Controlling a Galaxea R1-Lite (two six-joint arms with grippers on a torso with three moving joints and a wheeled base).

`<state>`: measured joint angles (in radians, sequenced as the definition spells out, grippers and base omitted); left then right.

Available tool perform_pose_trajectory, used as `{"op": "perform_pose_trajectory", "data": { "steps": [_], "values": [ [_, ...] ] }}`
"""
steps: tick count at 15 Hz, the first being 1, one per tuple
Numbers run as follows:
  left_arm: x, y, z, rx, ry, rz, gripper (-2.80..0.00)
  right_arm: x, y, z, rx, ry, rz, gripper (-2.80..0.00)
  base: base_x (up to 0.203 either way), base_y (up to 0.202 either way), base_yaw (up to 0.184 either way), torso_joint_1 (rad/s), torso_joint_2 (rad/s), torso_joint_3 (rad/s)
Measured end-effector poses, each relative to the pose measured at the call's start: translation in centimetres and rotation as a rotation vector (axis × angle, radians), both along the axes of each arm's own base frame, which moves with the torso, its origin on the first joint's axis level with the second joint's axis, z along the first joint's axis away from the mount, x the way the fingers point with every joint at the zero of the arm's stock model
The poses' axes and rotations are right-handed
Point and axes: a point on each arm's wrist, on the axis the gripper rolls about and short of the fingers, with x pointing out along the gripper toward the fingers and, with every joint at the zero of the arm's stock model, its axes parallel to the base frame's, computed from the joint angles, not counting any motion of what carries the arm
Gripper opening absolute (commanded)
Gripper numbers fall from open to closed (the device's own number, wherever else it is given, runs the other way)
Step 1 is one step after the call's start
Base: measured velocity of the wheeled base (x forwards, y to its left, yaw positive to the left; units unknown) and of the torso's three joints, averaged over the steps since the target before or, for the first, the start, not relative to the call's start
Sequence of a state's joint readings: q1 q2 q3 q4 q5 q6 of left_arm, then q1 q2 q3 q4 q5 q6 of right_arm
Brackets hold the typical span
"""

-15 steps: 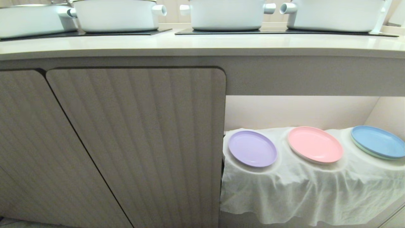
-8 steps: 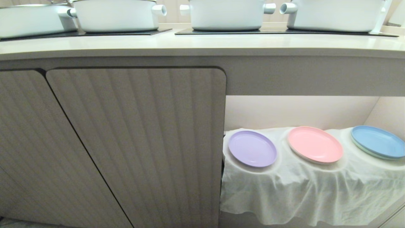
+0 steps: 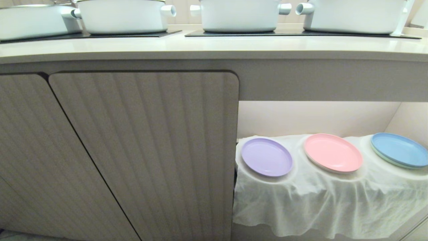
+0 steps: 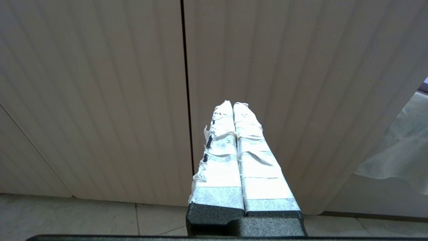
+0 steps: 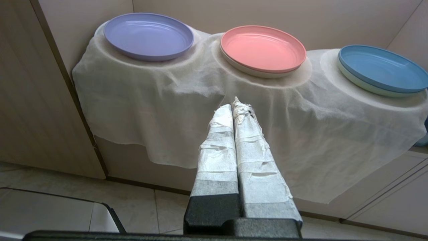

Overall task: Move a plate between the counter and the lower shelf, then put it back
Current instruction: Pick up the plate in the cupboard

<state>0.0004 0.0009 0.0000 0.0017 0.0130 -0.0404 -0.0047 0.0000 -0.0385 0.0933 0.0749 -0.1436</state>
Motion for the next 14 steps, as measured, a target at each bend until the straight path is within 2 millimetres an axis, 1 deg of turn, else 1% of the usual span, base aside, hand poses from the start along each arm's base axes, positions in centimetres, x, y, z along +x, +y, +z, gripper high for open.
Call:
{"op": "perform_pose_trajectory", "data": {
  "steps": [5,9,12,14],
  "values": [
    [0.0,0.0,0.0,0.000,0.000,0.000,-2.80,-0.3,0.0,0.9,0.004,-0.033,0.002,-2.80,0.000,0.000,0.000,0.000,0.00,0.000],
    [0.0,0.0,0.0,0.000,0.000,0.000,-2.80,-0.7,0.0,2.3,0.001,-0.071,0.009,-2.80,0.000,0.000,0.000,0.000,0.00,0.000],
    [0.0,0.0,0.0,0.000,0.000,0.000,-2.80,-0.7,0.1,4.1,-0.001,-0.077,0.035,-2.80,0.000,0.000,0.000,0.000,0.00,0.000],
    [0.0,0.0,0.0,0.000,0.000,0.000,-2.80,-0.5,0.3,5.7,-0.018,-0.068,0.133,-2.80,0.000,0.000,0.000,0.000,0.00,0.000]
  ]
}}
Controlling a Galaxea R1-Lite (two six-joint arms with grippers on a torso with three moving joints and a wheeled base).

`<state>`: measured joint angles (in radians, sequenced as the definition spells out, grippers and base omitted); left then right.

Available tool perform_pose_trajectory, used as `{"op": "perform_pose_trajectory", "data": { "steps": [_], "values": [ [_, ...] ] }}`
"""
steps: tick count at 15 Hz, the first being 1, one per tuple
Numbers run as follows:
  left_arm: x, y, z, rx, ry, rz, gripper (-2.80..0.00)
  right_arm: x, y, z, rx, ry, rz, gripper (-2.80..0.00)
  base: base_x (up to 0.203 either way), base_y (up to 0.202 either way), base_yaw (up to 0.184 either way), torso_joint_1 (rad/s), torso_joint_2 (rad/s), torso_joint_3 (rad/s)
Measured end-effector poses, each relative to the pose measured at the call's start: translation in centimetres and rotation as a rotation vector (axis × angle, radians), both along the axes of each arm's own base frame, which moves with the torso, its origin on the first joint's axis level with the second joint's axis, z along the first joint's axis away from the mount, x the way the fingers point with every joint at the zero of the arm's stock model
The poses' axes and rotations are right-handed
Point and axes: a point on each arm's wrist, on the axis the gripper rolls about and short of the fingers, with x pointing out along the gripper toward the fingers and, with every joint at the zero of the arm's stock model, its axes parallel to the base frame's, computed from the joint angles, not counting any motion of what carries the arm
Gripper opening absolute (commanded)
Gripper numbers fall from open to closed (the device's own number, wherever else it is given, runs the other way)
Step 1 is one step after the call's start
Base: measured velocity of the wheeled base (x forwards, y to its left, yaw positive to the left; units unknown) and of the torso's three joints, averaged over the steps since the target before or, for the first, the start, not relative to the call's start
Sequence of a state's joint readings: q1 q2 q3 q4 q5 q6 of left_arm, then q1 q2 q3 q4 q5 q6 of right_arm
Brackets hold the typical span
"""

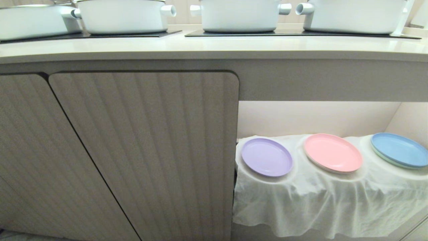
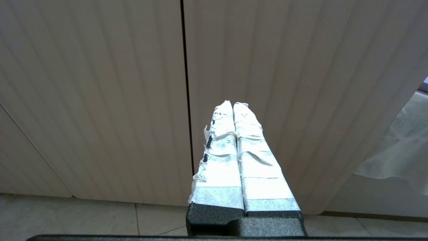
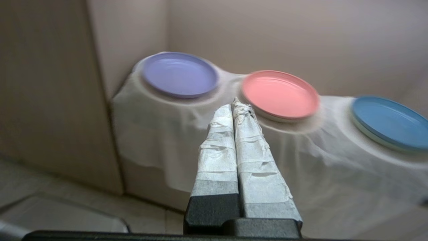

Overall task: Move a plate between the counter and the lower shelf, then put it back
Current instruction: Pick up the plate in the cupboard

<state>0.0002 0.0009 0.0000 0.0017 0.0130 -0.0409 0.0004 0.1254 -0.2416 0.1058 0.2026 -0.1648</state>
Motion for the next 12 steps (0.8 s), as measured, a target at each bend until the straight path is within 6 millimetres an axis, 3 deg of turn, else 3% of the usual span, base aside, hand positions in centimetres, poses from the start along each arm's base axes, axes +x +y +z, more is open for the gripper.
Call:
{"op": "perform_pose_trajectory", "data": {
  "steps": [3,6,12],
  "values": [
    [0.0,0.0,0.0,0.000,0.000,0.000,-2.80,1.5,0.3,2.0,-0.083,0.070,0.155,-2.80,0.000,0.000,0.000,0.000,0.00,0.000],
    [0.0,0.0,0.0,0.000,0.000,0.000,-2.80,4.3,0.5,2.9,-0.133,0.192,0.270,-2.80,0.000,0.000,0.000,0.000,0.00,0.000],
    [0.0,0.0,0.0,0.000,0.000,0.000,-2.80,12.3,0.7,1.5,-0.093,0.467,0.380,-2.80,0.000,0.000,0.000,0.000,0.00,0.000]
  ]
}}
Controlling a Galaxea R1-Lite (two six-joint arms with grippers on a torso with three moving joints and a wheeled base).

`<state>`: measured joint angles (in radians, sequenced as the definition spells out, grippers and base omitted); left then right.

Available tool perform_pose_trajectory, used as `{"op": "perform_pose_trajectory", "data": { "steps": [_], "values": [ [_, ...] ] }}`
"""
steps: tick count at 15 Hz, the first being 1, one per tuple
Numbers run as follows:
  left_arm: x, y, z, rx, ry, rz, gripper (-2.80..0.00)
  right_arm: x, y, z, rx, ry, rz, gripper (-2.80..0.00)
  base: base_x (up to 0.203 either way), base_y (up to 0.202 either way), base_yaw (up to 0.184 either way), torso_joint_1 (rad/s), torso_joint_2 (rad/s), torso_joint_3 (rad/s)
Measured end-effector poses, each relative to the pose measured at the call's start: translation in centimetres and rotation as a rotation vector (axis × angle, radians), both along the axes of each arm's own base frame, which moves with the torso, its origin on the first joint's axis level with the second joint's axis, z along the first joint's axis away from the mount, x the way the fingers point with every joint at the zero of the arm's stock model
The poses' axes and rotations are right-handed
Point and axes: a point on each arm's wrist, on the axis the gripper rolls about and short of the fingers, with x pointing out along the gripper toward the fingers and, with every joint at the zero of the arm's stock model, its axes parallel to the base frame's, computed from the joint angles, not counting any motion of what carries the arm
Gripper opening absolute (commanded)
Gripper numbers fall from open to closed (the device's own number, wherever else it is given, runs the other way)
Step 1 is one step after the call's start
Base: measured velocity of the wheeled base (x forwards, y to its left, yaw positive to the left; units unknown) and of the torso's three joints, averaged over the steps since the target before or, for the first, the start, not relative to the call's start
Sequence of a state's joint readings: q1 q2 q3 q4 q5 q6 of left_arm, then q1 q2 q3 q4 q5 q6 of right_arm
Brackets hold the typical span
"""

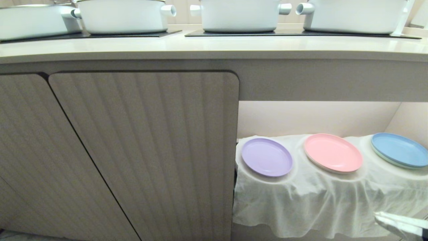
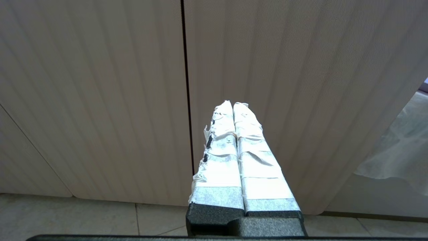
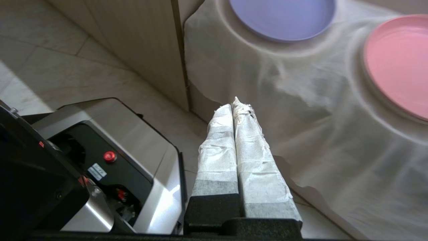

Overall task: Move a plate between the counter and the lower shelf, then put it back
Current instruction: Pick up the plate in the cupboard

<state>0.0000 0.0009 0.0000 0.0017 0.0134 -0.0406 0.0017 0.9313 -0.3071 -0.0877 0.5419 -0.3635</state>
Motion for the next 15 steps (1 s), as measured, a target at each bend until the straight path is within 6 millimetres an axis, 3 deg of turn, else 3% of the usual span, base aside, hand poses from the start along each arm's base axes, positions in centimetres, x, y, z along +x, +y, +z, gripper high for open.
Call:
{"op": "perform_pose_trajectory", "data": {
  "steps": [5,7,11,15],
  "values": [
    [0.0,0.0,0.0,0.000,0.000,0.000,-2.80,8.3,0.1,-3.2,0.085,0.097,0.028,-2.80,0.000,0.000,0.000,0.000,0.00,0.000],
    [0.0,0.0,0.0,0.000,0.000,0.000,-2.80,10.7,0.2,-4.5,0.141,0.109,0.011,-2.80,0.000,0.000,0.000,0.000,0.00,0.000],
    [0.0,0.0,0.0,0.000,0.000,0.000,-2.80,14.2,0.2,-7.4,0.235,0.103,-0.025,-2.80,0.000,0.000,0.000,0.000,0.00,0.000],
    [0.0,0.0,0.0,0.000,0.000,0.000,-2.80,15.9,0.3,-9.4,0.320,0.080,-0.073,-2.80,0.000,0.000,0.000,0.000,0.00,0.000]
  ]
}}
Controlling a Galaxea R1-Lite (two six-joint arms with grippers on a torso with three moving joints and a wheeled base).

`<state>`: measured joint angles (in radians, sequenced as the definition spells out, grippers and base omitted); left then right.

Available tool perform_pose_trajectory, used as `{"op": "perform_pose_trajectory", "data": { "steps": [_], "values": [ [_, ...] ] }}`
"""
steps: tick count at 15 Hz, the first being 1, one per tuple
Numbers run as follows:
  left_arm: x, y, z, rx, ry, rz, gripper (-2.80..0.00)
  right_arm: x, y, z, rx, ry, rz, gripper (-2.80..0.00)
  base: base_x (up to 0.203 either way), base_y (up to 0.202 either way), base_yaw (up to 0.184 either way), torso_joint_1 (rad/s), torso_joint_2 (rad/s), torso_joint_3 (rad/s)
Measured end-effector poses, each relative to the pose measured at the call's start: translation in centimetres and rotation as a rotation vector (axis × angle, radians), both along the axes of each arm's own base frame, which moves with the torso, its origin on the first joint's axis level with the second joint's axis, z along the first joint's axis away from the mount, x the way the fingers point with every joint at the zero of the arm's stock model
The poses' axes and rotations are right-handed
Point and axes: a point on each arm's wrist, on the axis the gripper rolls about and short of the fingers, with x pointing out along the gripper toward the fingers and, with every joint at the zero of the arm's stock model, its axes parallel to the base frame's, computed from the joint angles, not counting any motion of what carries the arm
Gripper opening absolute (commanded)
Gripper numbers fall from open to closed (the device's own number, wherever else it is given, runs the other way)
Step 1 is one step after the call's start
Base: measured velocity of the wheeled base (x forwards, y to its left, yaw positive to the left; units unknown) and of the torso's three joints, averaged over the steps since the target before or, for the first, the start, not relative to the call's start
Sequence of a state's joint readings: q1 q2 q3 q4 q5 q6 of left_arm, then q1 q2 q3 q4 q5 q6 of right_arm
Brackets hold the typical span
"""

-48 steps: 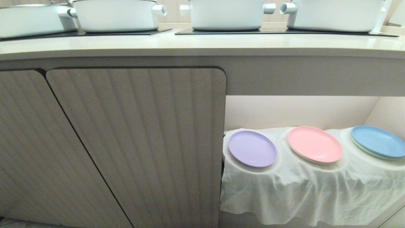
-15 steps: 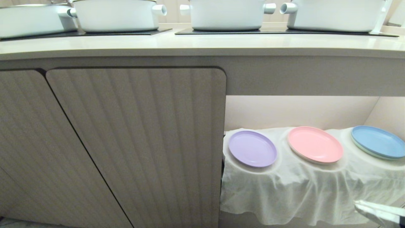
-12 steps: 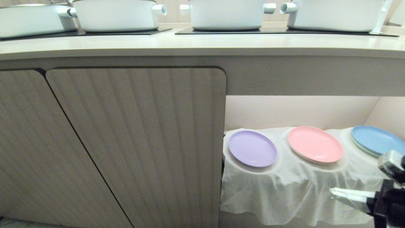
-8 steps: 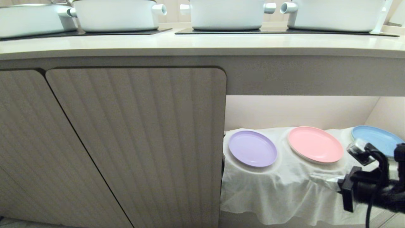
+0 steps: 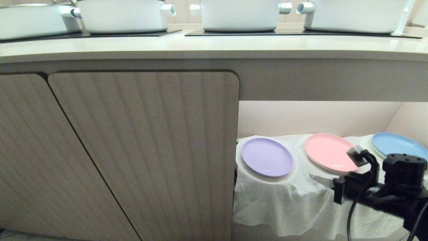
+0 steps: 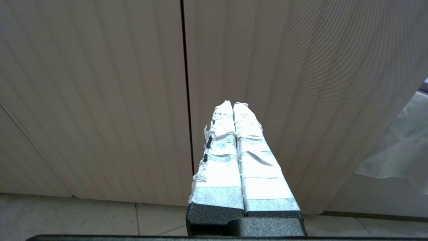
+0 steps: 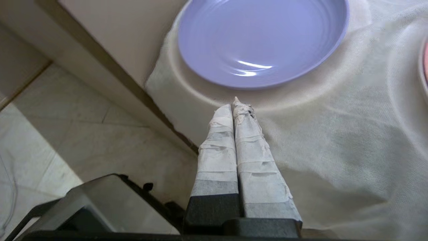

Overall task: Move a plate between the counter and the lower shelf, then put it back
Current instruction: Pick up the plate in the cupboard

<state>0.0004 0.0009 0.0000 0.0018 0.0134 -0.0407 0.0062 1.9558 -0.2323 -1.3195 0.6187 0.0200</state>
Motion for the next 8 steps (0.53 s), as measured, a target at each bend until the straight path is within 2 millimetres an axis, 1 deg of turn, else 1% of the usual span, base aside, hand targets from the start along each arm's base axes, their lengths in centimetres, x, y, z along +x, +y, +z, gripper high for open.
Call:
{"op": "perform_pose_trajectory", "data": {
  "steps": [3,6,8],
  "values": [
    [0.0,0.0,0.0,0.000,0.000,-0.001,-2.80,-0.5,0.0,-1.6,-0.022,0.085,-0.055,-2.80,0.000,0.000,0.000,0.000,0.00,0.000],
    [0.0,0.0,0.0,0.000,0.000,0.000,-2.80,-0.8,0.0,-2.3,-0.028,0.121,-0.063,-2.80,0.000,0.000,0.000,0.000,0.00,0.000],
    [0.0,0.0,0.0,0.000,0.000,0.000,-2.80,-0.8,-0.1,-2.5,-0.047,0.129,-0.103,-2.80,0.000,0.000,0.000,0.000,0.00,0.000]
  ]
}}
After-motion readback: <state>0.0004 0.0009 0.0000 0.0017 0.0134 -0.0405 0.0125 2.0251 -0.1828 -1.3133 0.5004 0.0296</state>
